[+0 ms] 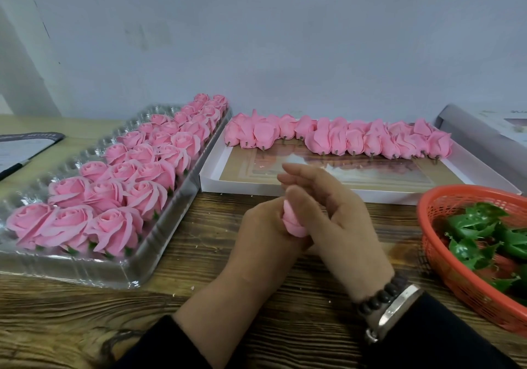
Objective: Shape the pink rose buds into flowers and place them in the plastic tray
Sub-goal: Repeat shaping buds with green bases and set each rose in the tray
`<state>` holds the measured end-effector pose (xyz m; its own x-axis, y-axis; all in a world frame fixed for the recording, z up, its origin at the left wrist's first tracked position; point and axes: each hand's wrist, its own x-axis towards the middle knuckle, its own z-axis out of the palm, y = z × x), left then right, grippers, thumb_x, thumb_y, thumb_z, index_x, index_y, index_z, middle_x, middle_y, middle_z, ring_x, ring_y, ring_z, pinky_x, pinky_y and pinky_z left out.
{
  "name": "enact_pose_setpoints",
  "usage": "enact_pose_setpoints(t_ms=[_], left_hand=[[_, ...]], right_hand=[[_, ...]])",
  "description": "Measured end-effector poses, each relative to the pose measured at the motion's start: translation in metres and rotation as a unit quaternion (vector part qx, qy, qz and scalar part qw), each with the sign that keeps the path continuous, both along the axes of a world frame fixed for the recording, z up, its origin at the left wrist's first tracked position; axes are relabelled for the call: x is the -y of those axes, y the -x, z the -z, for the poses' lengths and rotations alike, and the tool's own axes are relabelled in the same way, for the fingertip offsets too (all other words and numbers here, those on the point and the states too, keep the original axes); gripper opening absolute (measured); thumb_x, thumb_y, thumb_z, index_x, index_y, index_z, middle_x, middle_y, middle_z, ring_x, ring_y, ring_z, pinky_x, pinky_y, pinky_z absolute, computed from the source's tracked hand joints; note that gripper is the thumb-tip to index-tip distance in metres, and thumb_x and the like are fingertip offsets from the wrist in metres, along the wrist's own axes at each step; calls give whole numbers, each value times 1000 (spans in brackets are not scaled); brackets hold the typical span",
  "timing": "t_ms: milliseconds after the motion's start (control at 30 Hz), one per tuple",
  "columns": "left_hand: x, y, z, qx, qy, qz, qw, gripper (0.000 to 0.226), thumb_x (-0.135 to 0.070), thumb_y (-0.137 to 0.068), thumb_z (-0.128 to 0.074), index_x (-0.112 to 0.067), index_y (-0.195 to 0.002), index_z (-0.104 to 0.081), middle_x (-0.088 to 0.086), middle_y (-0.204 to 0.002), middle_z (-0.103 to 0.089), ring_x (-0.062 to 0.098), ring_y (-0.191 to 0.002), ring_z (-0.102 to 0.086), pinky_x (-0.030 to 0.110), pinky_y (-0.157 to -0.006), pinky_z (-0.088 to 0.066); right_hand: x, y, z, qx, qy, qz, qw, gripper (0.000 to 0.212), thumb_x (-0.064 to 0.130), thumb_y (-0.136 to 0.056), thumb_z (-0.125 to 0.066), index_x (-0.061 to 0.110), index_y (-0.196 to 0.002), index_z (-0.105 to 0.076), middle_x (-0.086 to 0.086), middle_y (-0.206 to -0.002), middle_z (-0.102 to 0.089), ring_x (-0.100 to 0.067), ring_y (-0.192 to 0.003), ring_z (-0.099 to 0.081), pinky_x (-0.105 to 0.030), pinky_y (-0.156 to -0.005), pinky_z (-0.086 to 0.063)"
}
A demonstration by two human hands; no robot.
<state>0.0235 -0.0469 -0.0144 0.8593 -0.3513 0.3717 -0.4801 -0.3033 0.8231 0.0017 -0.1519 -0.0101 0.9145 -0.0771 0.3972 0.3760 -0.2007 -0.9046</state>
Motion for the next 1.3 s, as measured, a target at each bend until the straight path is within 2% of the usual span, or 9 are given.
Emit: enact_pose_setpoints(t_ms=[100, 267, 400, 467, 633, 733, 867, 1133, 1300], left_hand=[[6, 2, 2, 30, -70, -33, 997, 16, -5, -86, -54, -14, -84, -66, -10, -73, -64, 5, -70, -60, 4, -59, -41], [5, -1, -3, -90, -33, 73, 993, 24, 3, -79, -59, -21, -75, -57, -15, -61, -55, -9, -58, -56, 5, -53, -40], [-4, 5, -4, -238, 4, 144, 961, 36, 7, -76, -56, -17, -51, -60, -7, -42, -53, 2, -39, -49, 13, -39, -38], [-6, 8, -8, -238, 9, 174, 956, 33, -2, -79, -57, -21, -52, -58, -7, -41, -52, 1, -37, -46, 13, -38, -35], [-8, 3, -13, -124, 30, 157, 979, 39, -7, -85, -56, -25, -50, -55, -10, -42, -52, 0, -42, -45, 11, -45, -35], [-2, 1, -7, -69, 1, 72, 995, 34, -5, -85, -59, -27, -59, -57, -12, -53, -59, -4, -54, -55, 8, -51, -40], [7, 4, 3, -39, 16, 23, 999, 30, -7, -89, -53, -29, -70, -59, -7, -68, -64, -2, -71, -62, 17, -65, -50], [10, 6, -6, -90, -9, 60, 994, 29, 5, -84, -55, -20, -70, -54, -14, -62, -53, -9, -57, -55, 8, -53, -41], [1, 10, -11, -183, -96, 98, 973, 37, 0, -85, -54, -18, -53, -49, -7, -47, -51, 12, -55, -52, 25, -57, -43]], right_hand=[[-12, 2, 1, 27, 84, 70, 994, 45, 56, -81, -38, 24, -87, -70, 17, -76, -65, -2, -78, -62, -24, -74, -49], [-2, 1, -5, -20, 202, -4, 979, 36, 37, -90, -38, 29, -105, -69, 22, -111, -64, -1, -105, -59, -22, -96, -44], [3, 8, -10, -101, 144, -122, 977, 28, 24, -94, -46, 43, -103, -65, 16, -109, -66, -20, -53, -66, -26, -46, -52], [4, 10, -10, -98, 117, -141, 978, 35, 20, -92, -53, 48, -113, -57, 17, -115, -63, -20, -50, -66, -22, -42, -48], [7, 9, -9, -83, 3, -129, 988, 68, 30, -66, -80, 43, -125, -47, 18, -123, -57, -2, -94, -65, -20, -55, -54], [3, 6, -3, -46, 24, -61, 997, 62, 48, -62, -74, 40, -119, -53, 18, -115, -63, 10, -100, -59, -6, -76, -45], [-8, 2, 4, -17, 61, 50, 997, 41, 69, -69, -43, 45, -96, -62, 25, -92, -68, 10, -91, -60, -12, -78, -46], [-3, -1, 0, -47, 131, -1, 990, 26, 34, -88, -46, 33, -95, -71, 25, -102, -66, 0, -96, -63, -13, -86, -47], [1, 7, -8, -113, 155, -110, 975, 27, 27, -92, -47, 44, -96, -67, 15, -92, -68, -16, -53, -66, -26, -44, -52]])
